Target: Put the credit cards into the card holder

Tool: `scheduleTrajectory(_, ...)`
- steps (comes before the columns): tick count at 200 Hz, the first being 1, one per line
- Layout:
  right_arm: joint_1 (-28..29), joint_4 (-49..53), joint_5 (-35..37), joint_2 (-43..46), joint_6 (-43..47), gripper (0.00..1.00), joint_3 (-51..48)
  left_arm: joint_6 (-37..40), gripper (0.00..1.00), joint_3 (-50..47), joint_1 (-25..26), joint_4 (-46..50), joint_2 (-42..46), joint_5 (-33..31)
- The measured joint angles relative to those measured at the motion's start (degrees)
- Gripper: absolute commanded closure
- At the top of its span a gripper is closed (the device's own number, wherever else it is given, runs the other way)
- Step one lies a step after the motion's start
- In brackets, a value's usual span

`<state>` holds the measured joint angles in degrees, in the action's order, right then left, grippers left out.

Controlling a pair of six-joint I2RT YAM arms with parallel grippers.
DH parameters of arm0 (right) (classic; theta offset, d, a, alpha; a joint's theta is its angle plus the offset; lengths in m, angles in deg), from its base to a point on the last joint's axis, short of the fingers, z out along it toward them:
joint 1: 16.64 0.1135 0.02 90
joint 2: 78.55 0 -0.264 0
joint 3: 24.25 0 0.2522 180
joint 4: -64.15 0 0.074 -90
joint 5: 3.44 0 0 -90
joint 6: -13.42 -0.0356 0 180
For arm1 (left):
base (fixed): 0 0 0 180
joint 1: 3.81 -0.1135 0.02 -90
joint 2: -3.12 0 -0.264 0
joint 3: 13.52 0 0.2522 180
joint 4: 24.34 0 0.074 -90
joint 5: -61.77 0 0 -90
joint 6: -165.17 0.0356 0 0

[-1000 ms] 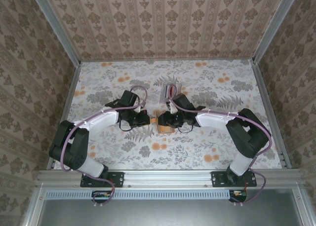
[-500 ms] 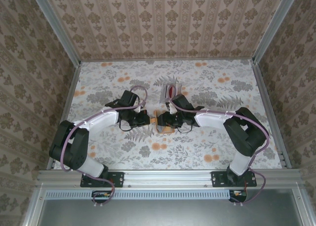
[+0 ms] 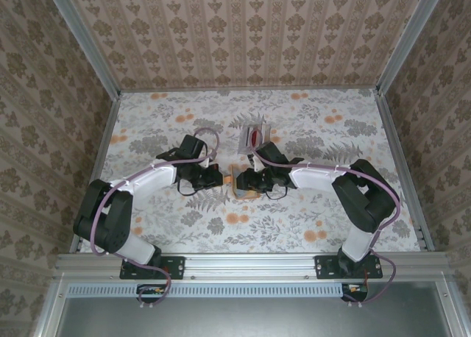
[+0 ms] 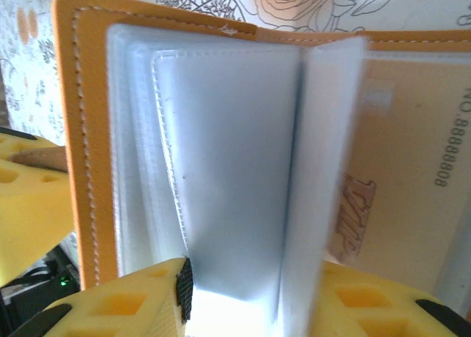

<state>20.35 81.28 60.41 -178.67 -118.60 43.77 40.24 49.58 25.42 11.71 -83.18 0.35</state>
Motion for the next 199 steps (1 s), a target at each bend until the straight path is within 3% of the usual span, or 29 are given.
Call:
scheduleTrajectory(69,0.0,3.1,0.7,1.2,1.6,0.60,2.3,0.3,0.97,-6.3,-3.0,-1.5,0.0,-1.2)
scheduleTrajectory(118,0.0,3.1,0.7,1.2,1.5,0.68,2.3,0.7,0.95,-6.5,-4.3,-2.0,0.0,-1.4)
scheduleTrajectory(165,0.6,3.3,0.7,1.2,1.6,0.68,3.9,0.7,0.95,-6.5,-4.3,-2.4,0.0,-1.3)
scheduleTrajectory(199,0.8,3.3,0.6,1.2,1.6,0.68,5.0,0.7,0.88,-6.5,-4.3,-2.7,0.0,-1.4)
